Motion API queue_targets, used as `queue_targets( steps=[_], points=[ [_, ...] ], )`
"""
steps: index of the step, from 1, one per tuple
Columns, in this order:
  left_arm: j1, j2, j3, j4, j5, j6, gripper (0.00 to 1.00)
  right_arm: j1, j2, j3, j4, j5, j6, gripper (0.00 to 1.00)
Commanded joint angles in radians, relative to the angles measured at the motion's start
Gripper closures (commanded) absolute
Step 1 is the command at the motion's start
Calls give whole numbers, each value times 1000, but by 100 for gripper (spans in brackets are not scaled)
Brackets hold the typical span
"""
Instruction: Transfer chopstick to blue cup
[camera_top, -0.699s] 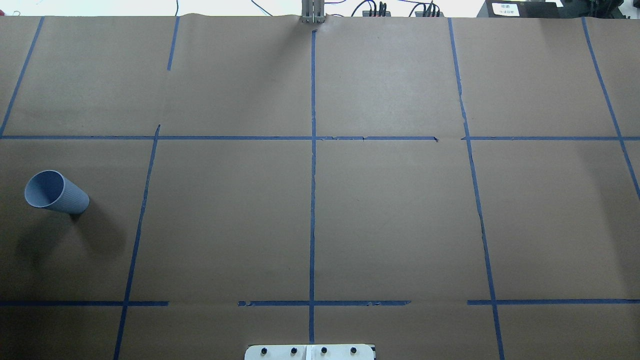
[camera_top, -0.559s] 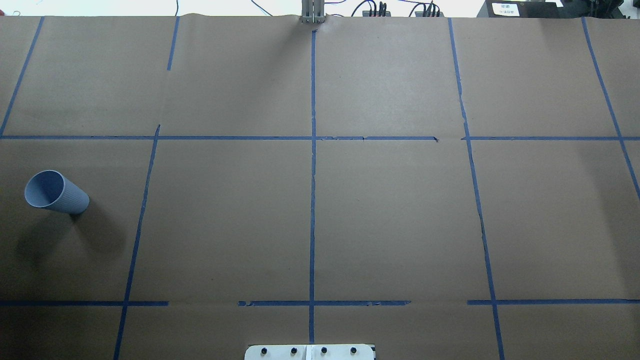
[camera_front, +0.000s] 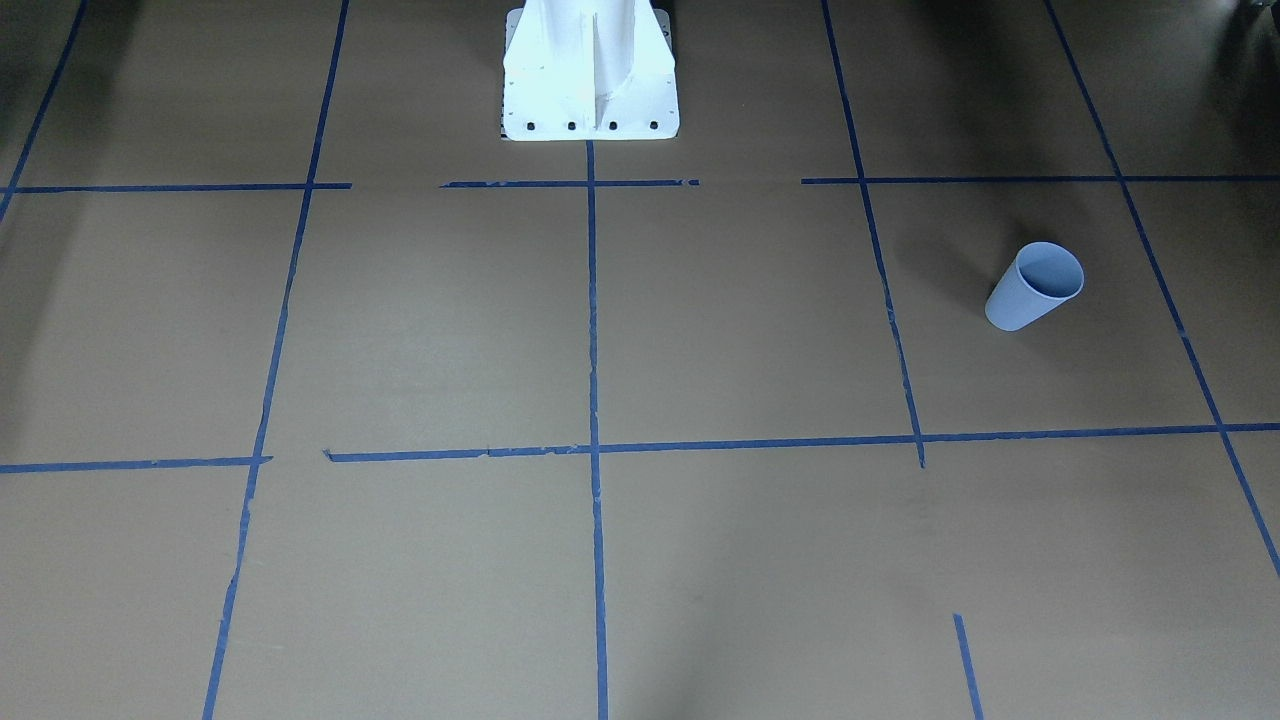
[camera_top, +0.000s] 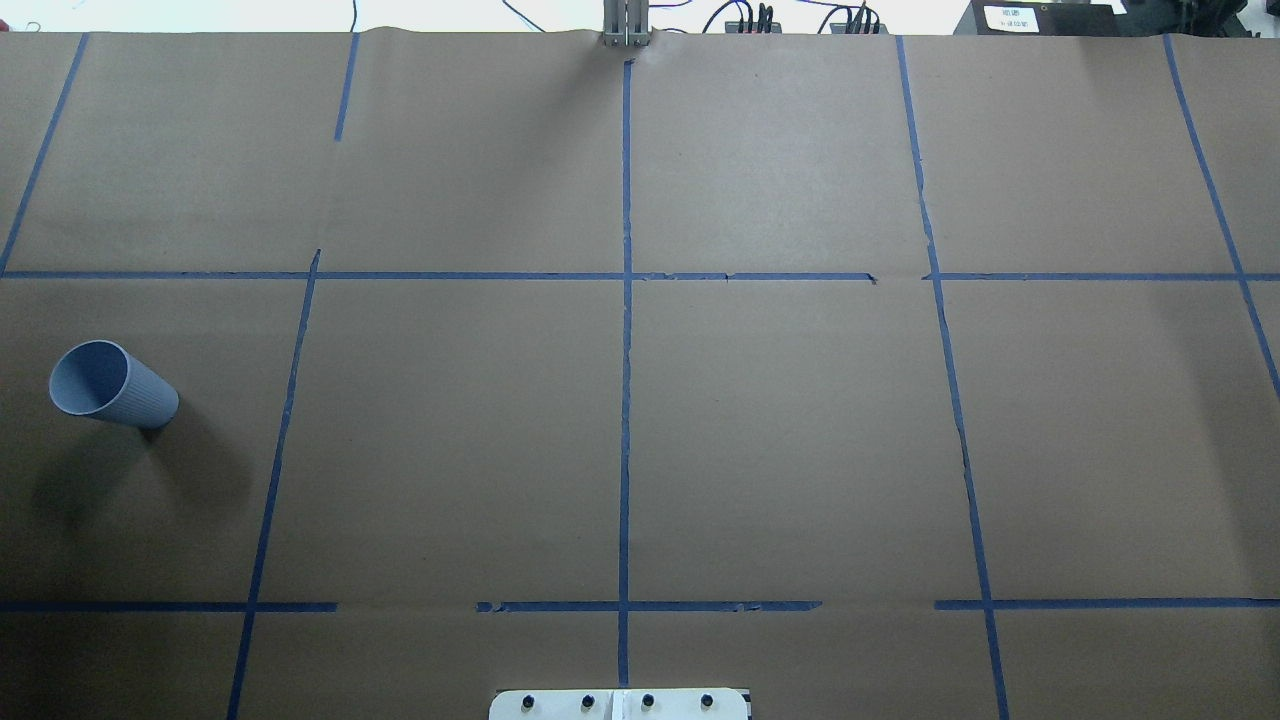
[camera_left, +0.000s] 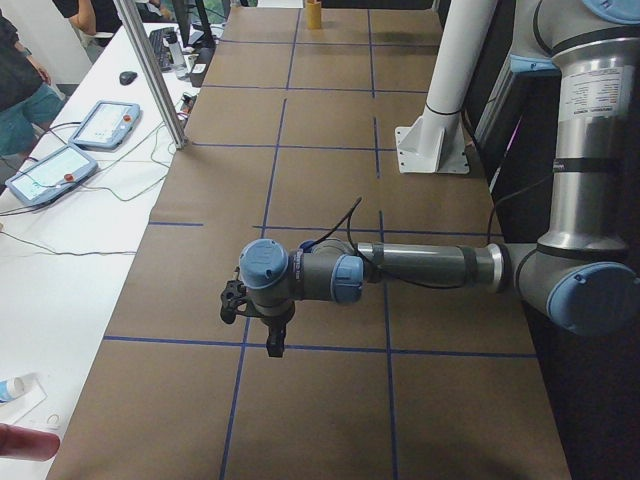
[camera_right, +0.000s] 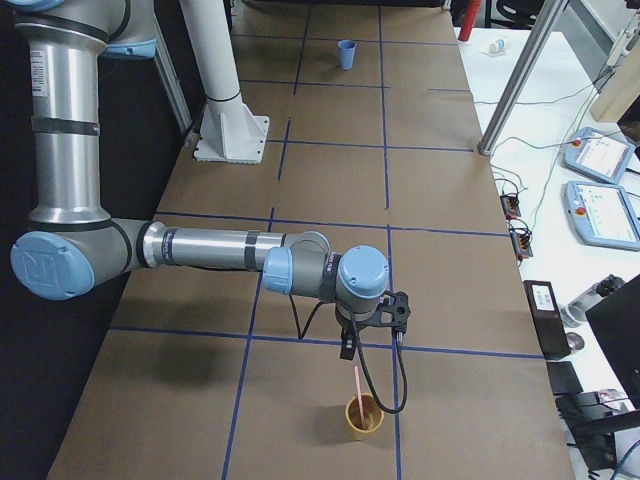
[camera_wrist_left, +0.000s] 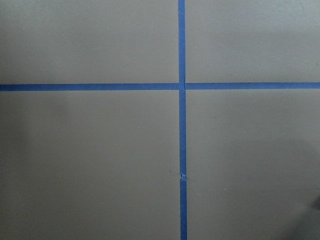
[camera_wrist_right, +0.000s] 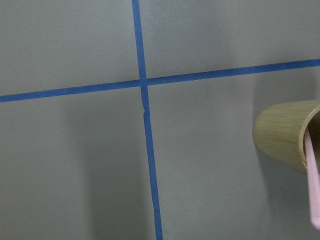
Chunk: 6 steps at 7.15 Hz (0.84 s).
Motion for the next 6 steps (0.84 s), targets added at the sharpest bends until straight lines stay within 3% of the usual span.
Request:
queue_targets(
  steps=[1,5,6],
  points=[
    [-1,0,0,-2,2,0,0,0,0,-2,0,0,1,0],
    [0,-4,-8,-5,-4,0,0,0,0,0,0,0,1,0],
    [2,-7,-59,-4,2,-15,0,0,0,1,0,0,1,0]
  ],
)
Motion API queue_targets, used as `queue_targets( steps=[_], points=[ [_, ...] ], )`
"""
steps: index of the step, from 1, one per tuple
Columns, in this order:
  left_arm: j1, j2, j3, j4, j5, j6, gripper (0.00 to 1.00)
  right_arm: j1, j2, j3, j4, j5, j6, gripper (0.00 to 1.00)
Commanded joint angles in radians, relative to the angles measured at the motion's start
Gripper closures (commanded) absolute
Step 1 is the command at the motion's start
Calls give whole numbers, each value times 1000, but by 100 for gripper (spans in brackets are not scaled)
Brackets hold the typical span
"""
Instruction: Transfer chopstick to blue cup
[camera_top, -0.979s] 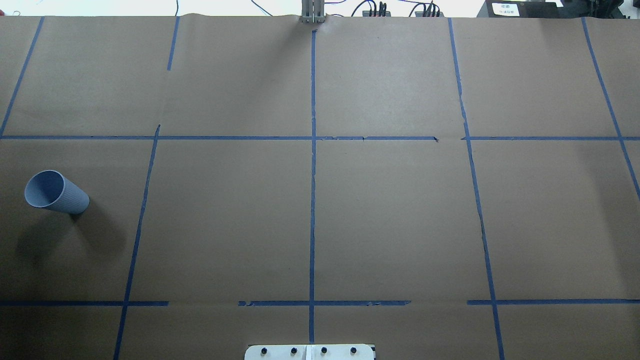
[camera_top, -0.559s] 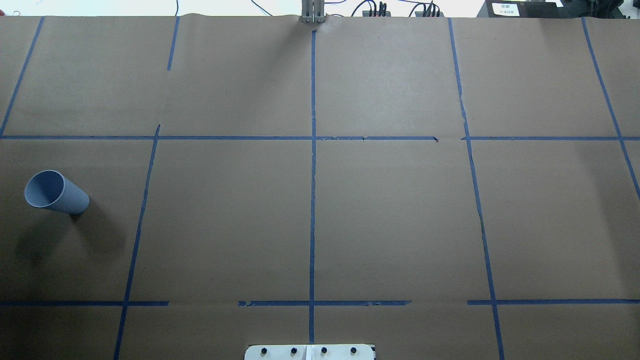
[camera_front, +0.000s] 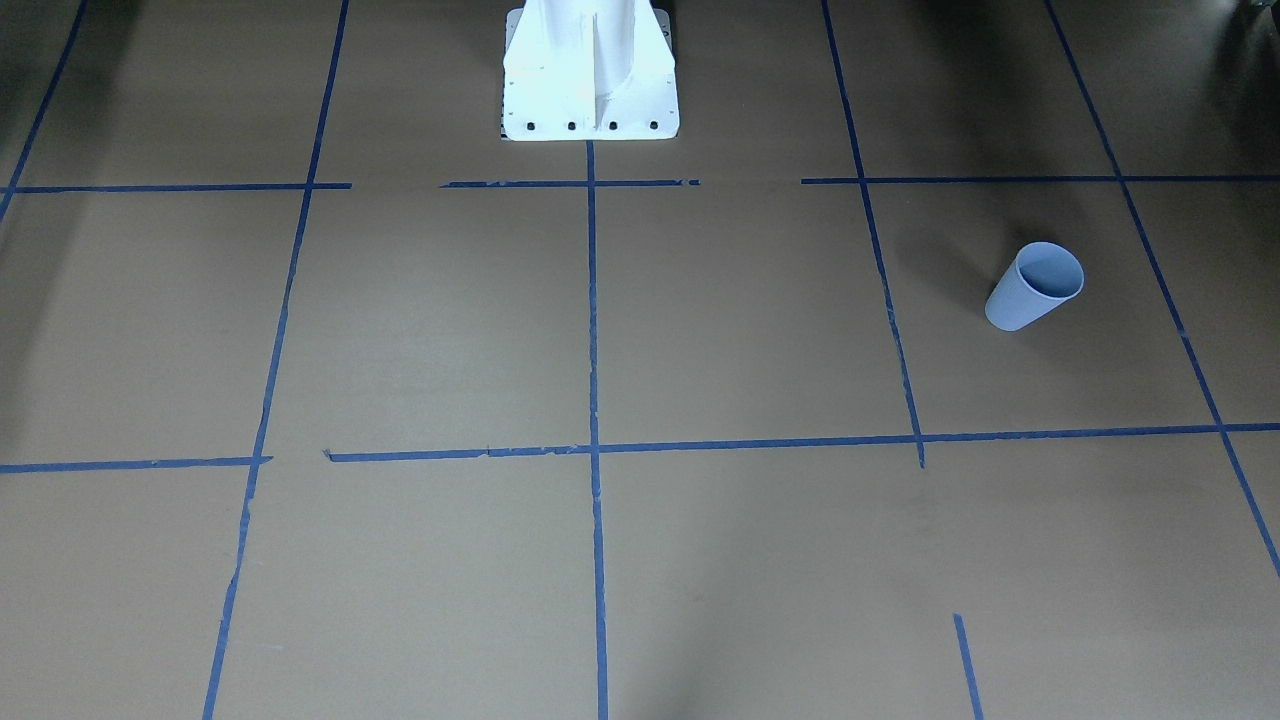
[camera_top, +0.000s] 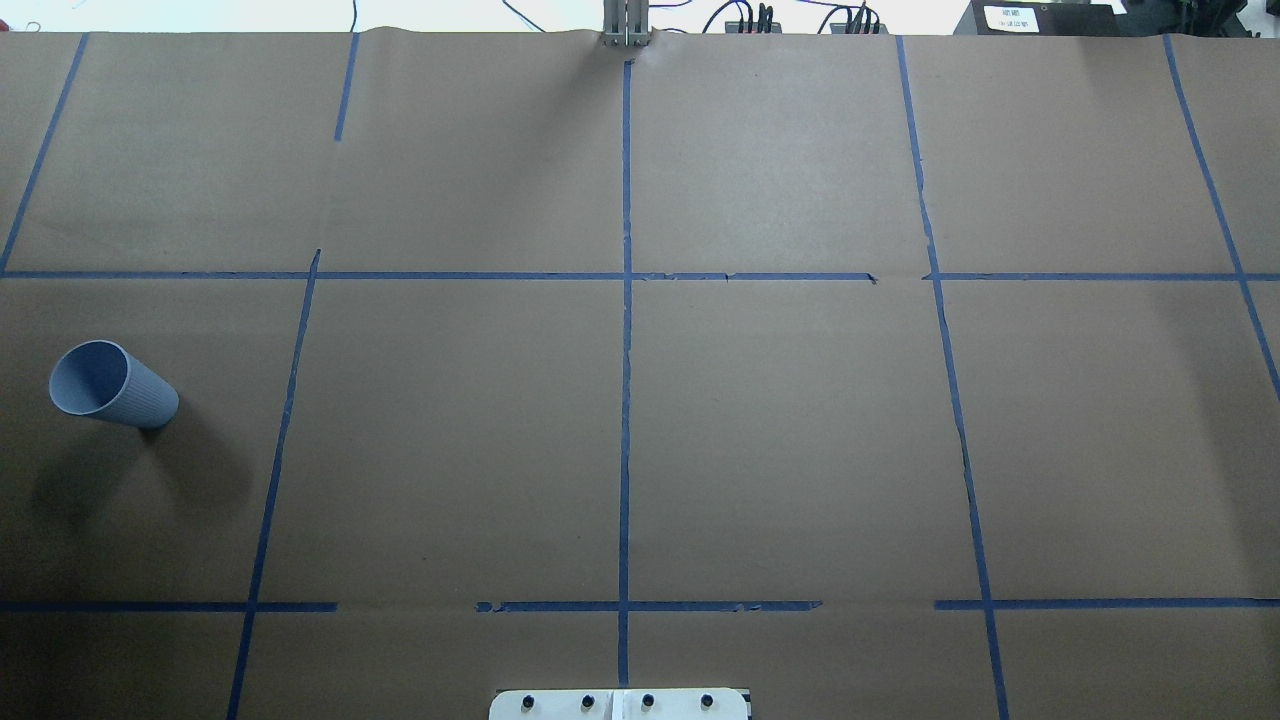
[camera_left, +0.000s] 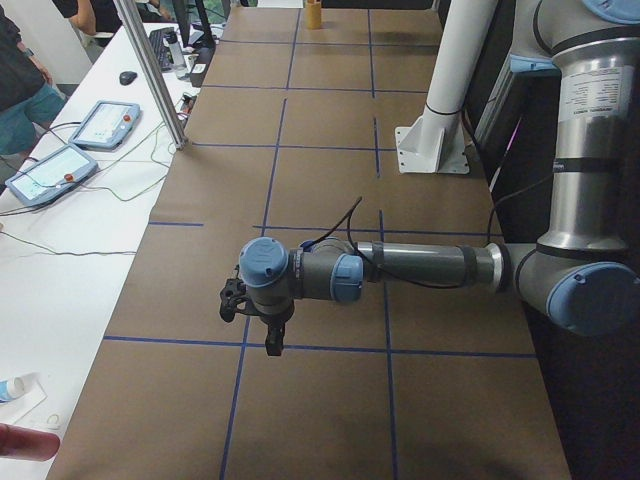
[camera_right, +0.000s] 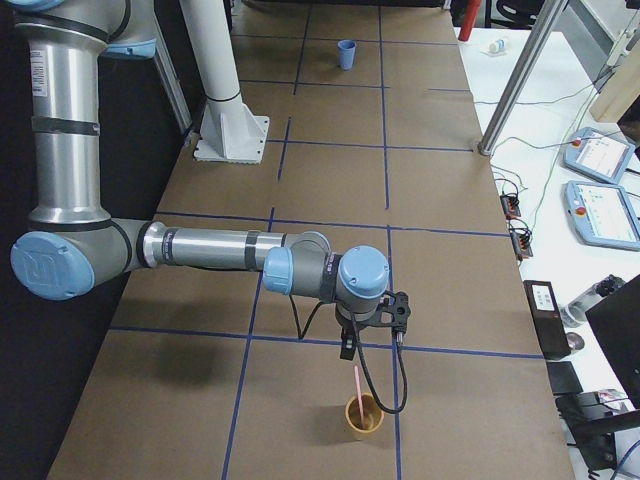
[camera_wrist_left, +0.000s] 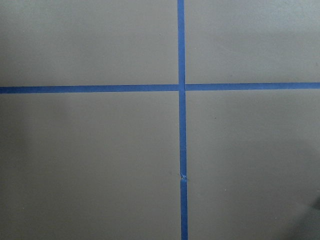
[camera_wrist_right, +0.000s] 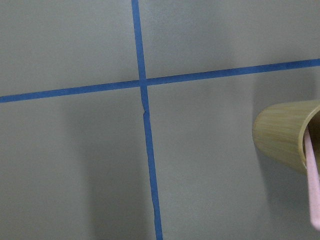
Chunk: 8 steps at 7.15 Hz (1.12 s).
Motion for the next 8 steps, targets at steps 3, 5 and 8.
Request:
queue_targets(
  steps=[3,5,8],
  points=[
    [107,37,-257,-2,-3,-206,0,0,3,3,0,2,0,0],
    [263,38,-326,-37,6,-425,0,0,9,3,2,2,0,0],
    [429,73,-305,-209,113,-642,0,0,14,6,2,0,0,0]
  ],
)
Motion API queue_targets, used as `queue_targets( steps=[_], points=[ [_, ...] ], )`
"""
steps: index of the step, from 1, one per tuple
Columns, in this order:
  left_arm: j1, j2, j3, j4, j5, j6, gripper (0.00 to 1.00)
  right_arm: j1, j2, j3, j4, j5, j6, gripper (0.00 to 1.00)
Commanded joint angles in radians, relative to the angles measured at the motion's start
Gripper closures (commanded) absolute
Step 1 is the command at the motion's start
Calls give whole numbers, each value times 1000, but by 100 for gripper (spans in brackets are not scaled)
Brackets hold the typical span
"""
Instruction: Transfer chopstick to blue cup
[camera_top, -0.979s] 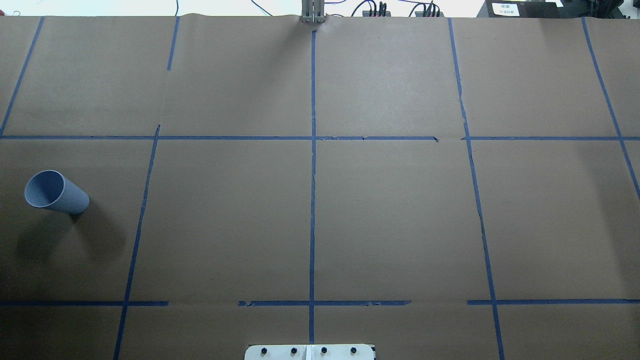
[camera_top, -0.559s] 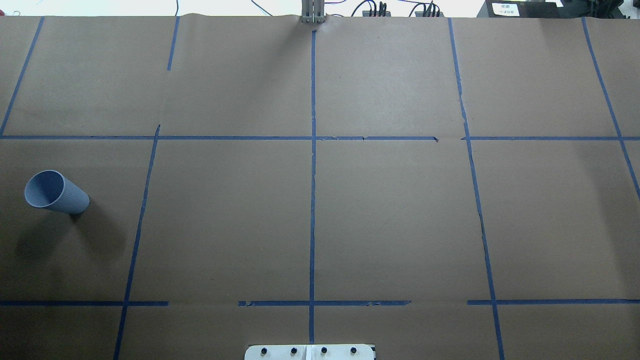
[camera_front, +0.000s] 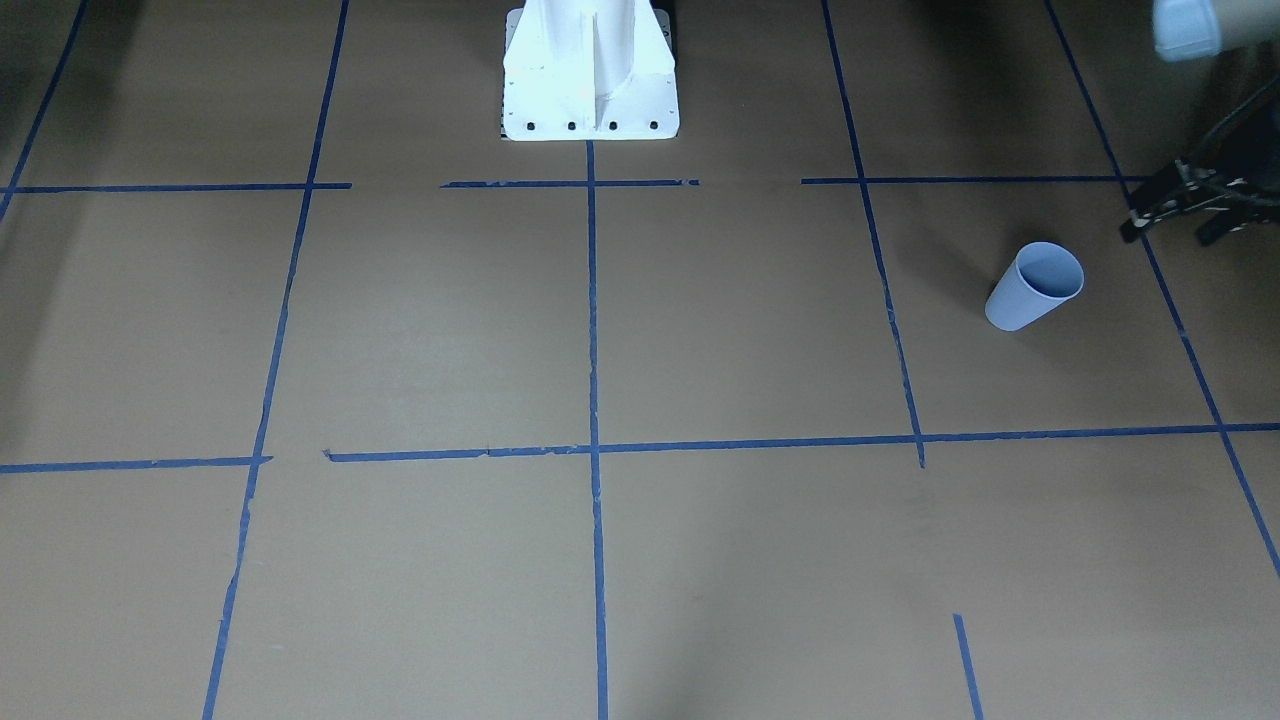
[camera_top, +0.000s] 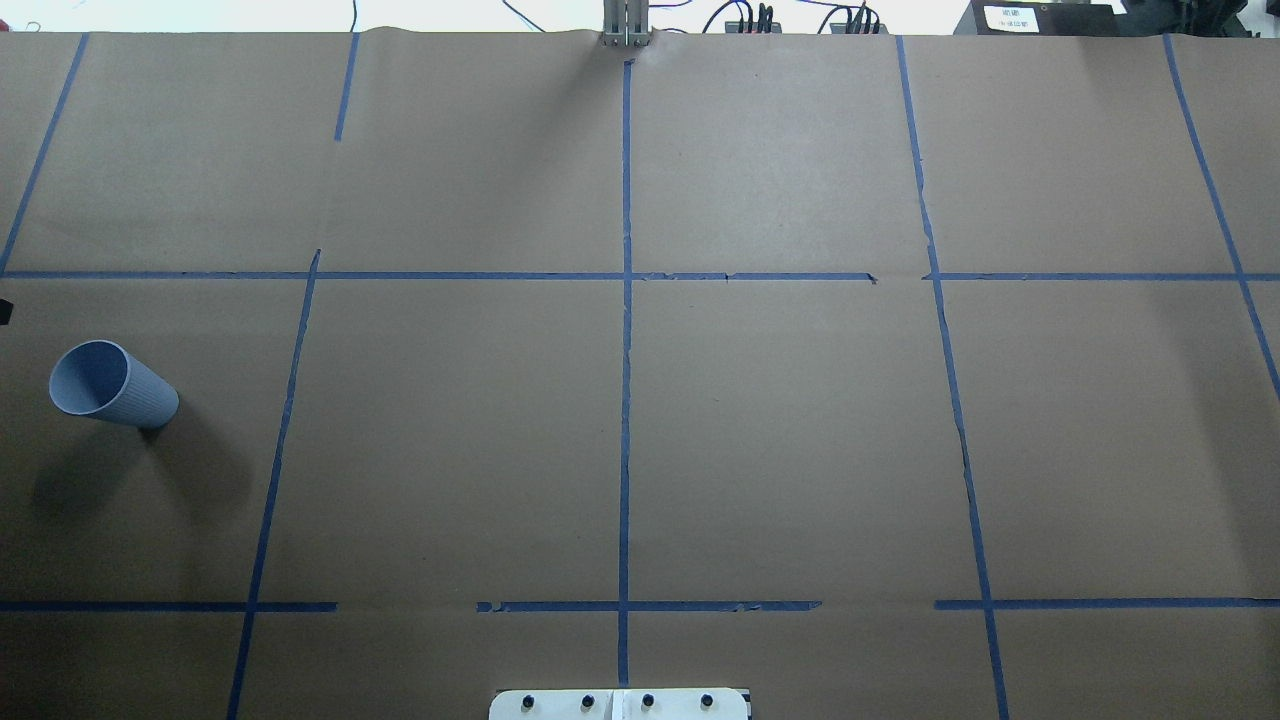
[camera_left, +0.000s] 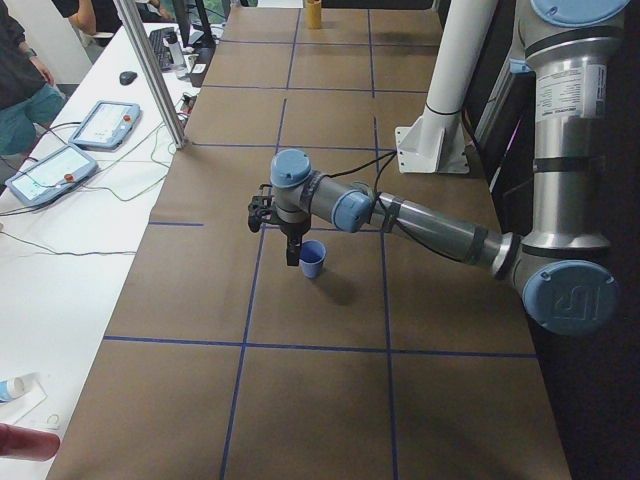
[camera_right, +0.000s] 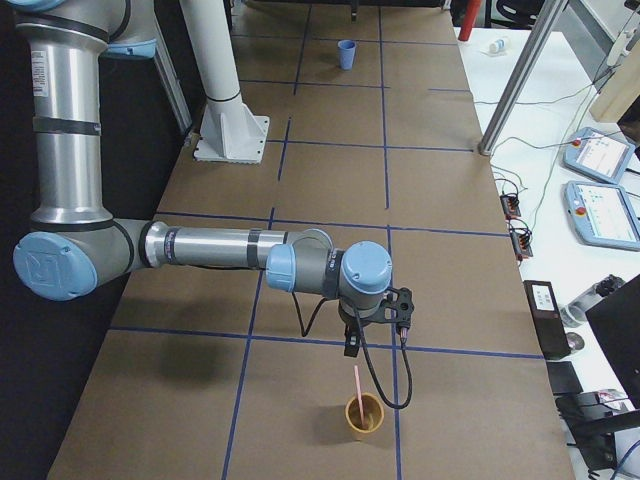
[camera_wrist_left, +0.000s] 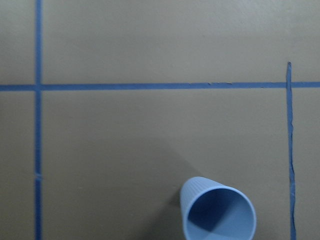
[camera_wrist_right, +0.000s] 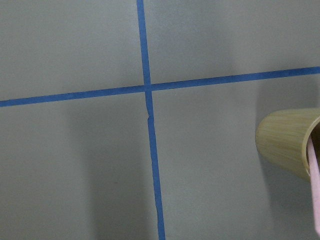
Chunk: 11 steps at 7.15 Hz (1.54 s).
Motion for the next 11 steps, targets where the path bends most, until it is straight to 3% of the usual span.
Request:
queue_targets(
  steps=[1,4,8,9,10,11],
  points=[
    [82,12,33,-86,54,-99,0,0,4,1,-1,-1,1,0],
    [123,-1,138,-166,52,-99,0,0,4,1,-1,-1,-1,0],
    [182,-15,178,-178,52,-101,4,0,4,1,1,-1,-1,0],
    [182,-20,176,-177,52,-127,21,0,4,1,1,-1,-1,0],
    [182,-38,176,-177,52,-191,55,0,4,1,1,-1,-1,0],
    [183,-43,178,-175,52,-223,78,0,7,1,1,-1,-1,0]
  ],
)
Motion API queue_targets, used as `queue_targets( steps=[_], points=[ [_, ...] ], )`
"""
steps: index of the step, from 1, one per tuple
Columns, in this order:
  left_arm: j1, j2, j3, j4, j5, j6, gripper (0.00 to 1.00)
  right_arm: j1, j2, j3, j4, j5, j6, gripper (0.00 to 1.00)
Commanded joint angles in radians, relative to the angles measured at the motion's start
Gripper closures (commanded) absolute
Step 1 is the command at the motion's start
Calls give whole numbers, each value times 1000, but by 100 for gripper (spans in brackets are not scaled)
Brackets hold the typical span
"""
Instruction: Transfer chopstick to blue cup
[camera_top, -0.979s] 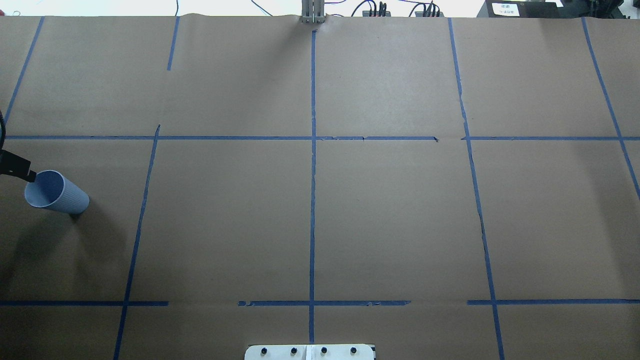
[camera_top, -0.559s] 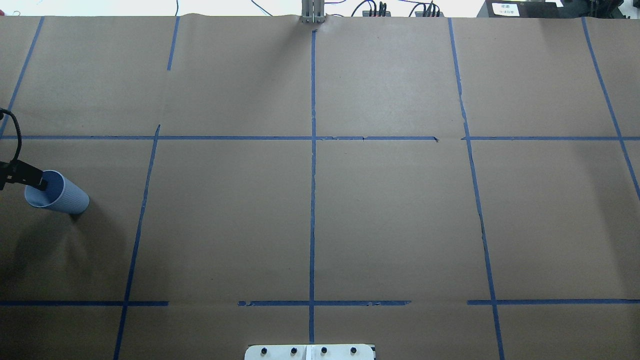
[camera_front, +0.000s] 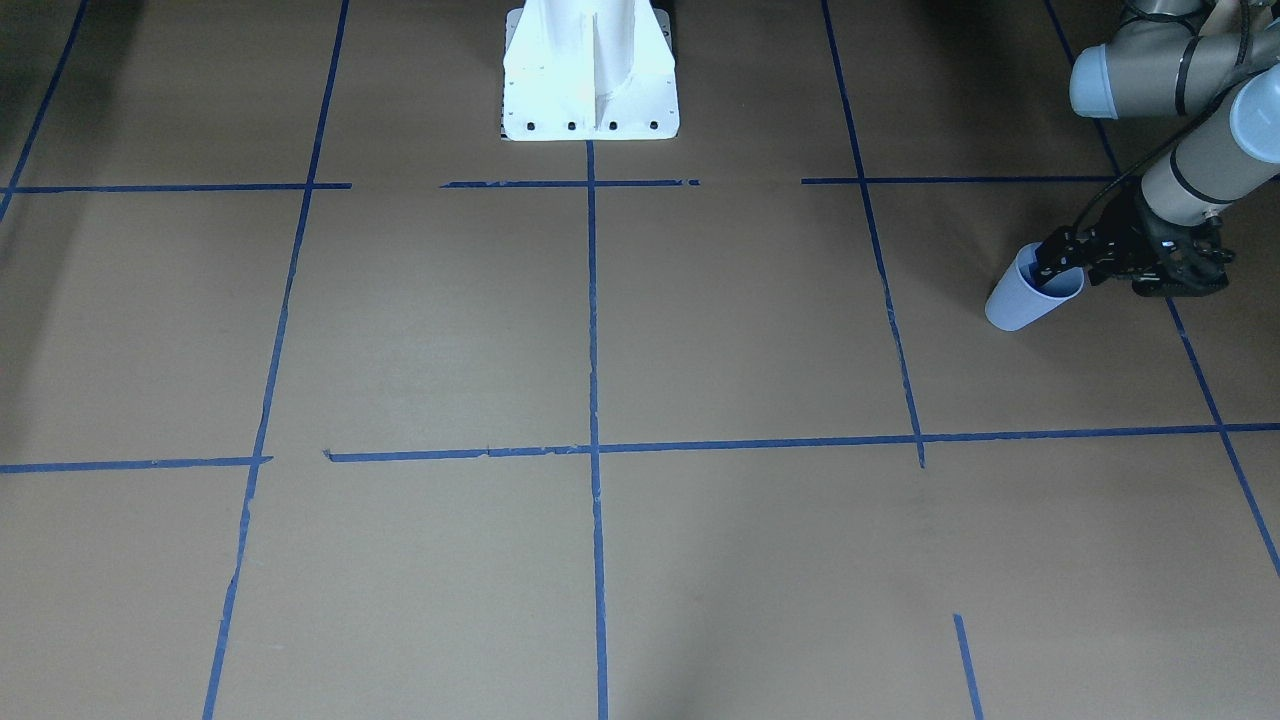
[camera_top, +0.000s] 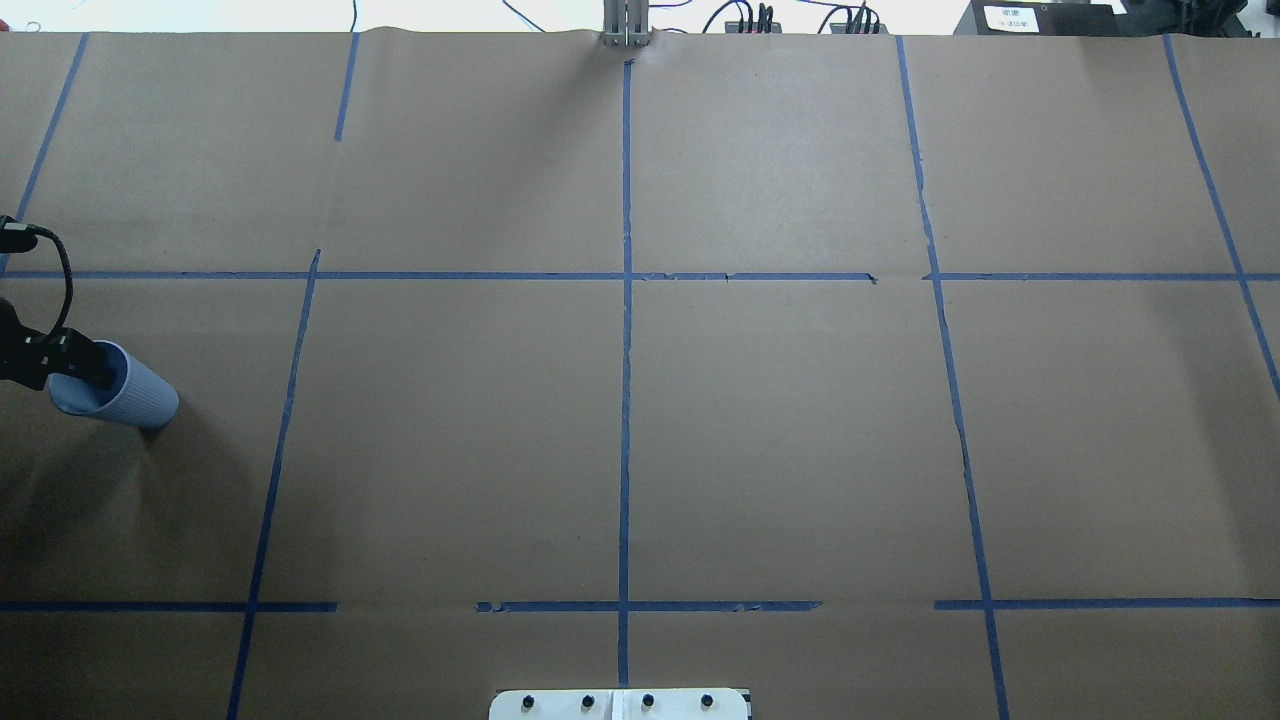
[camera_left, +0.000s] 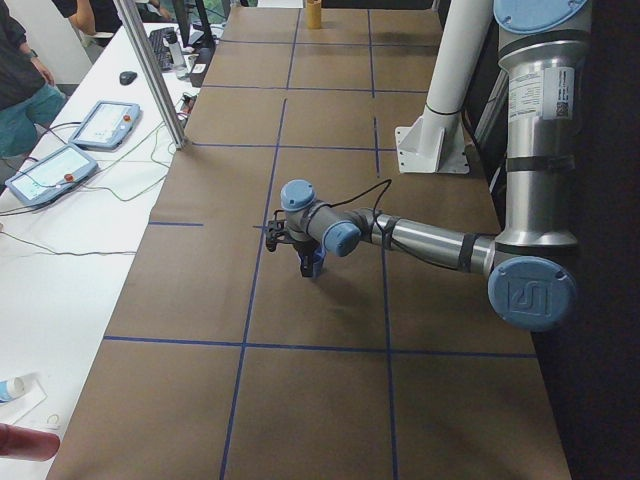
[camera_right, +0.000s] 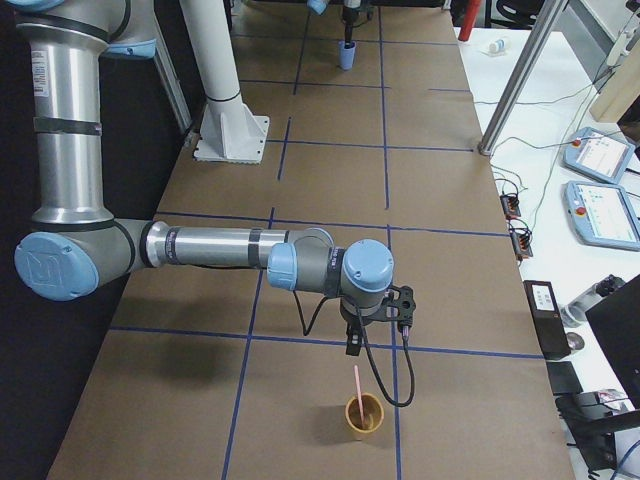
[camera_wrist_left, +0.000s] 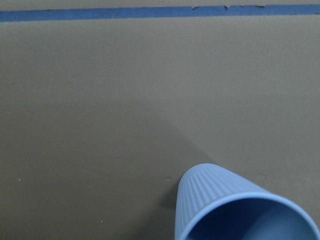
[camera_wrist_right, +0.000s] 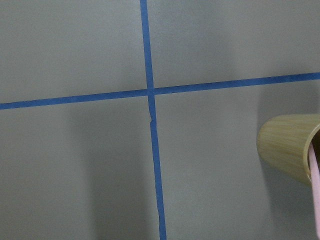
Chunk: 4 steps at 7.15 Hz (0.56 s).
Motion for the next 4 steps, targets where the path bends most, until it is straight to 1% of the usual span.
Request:
queue_targets(
  steps=[1,2,4],
  points=[
    [2,-18,2,1,2,-52,93,0,7,-1,0,0,0,0],
    [2,-21,2,3,0,-55,100,0,7,-1,0,0,2,0],
    [-2,-22,-44,26,-12,-55,100,0,8,0,-1,0,2,0]
  ],
)
